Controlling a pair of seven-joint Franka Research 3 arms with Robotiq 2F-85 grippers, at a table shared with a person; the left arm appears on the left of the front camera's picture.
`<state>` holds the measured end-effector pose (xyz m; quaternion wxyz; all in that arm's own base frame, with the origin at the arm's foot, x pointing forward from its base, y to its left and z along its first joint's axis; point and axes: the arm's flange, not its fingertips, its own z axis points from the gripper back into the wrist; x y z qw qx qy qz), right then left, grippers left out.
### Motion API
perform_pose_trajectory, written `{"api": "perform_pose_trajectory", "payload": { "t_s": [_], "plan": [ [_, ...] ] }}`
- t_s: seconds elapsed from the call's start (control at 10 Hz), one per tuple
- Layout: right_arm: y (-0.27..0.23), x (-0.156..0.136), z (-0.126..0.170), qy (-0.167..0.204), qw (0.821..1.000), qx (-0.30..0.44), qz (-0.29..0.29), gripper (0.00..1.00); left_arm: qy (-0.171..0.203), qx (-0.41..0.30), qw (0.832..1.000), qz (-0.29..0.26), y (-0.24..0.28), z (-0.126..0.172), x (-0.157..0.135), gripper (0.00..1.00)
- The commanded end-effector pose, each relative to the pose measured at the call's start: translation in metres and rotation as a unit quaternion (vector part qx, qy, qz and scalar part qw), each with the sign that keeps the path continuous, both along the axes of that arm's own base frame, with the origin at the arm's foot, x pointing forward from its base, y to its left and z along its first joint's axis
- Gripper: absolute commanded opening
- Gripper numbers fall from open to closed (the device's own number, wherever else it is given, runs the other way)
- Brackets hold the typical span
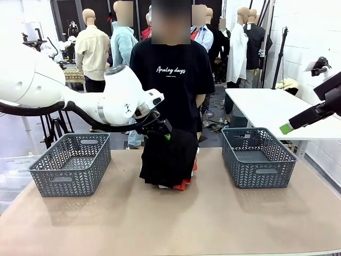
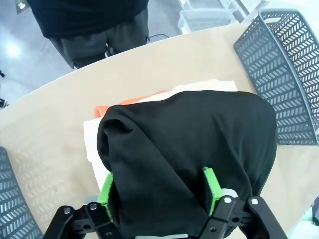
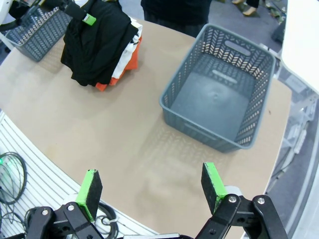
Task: Sort the tops and bottoms.
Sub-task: Lift clothes from the center of the table with your left hand.
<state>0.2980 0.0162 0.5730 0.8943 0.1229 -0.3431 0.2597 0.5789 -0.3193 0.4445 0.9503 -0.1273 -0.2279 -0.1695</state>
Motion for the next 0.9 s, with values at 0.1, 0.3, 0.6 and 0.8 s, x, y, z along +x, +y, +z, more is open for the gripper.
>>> {"api": "perform_pose_trajectory", "payload": {
  "t_s": [0.1, 0.3, 0.6, 0.8],
  "plan": [
    [0.0010, -0.0003, -0.0013, 0.004, 1.000, 0.010, 0.004, 1.00, 0.024, -0.002, 1.000, -0.008, 0.0051, 0.0029, 0.0065, 0.18],
    [0.0010, -0.0003, -0.0013, 0.004, 1.000, 0.010, 0.004, 1.00, 0.030, 0.000, 1.000, -0.001, 0.0049, 0.0017, 0.0084, 0.00],
    [0.0010, -0.0003, -0.0013, 0.004, 1.000, 0.010, 0.004, 1.00, 0.038, -0.001, 0.999, 0.009, 0.0071, 0.0022, 0.0052, 0.00],
    [0.0010, -0.0003, -0.0013, 0.004, 1.000, 0.010, 0.004, 1.00, 0.024, -0.002, 1.000, 0.002, 0.0034, 0.0101, -0.0008, 0.00]
  ]
}}
